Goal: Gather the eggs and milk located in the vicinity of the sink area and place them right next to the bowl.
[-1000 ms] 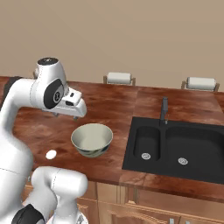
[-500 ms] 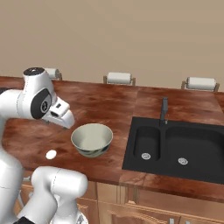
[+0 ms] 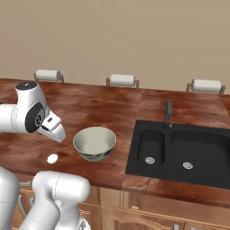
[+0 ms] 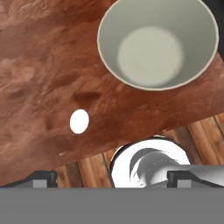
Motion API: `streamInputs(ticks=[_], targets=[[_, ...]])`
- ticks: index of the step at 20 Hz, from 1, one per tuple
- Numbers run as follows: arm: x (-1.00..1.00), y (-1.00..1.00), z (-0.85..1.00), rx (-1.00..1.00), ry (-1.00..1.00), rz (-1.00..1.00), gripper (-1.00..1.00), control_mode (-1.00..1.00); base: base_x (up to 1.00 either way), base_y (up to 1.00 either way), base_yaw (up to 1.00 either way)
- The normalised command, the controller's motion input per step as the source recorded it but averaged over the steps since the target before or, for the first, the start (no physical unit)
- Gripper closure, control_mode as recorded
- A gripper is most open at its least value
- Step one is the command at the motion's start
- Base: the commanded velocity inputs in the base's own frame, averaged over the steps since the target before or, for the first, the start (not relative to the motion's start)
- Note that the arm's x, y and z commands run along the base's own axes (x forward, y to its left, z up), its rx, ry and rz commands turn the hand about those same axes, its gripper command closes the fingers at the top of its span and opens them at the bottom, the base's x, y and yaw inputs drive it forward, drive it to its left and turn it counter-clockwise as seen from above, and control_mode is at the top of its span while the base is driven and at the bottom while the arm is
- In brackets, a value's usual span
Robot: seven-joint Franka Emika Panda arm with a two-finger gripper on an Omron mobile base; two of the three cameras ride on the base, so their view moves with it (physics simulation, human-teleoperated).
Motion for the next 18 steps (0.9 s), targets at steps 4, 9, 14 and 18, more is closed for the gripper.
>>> streamInputs(ticks=[4,9,14,18], targets=[[-0.01,0.34,-0.40,0.01,0.06,0.00,-1.00,-1.00,0.00,0.00,0.00],[0.00,0.34,-0.40,0.00,0.06,0.00,-1.00,-1.00,0.00,0.00,0.00],[0.00,0.30,-0.45,0.00,0.07,0.00,-1.00,-1.00,0.00,0.00,0.00],[0.00,0.19,-0.44,0.00,0.04,0.00,-1.00,-1.00,0.00,0.00,0.00]])
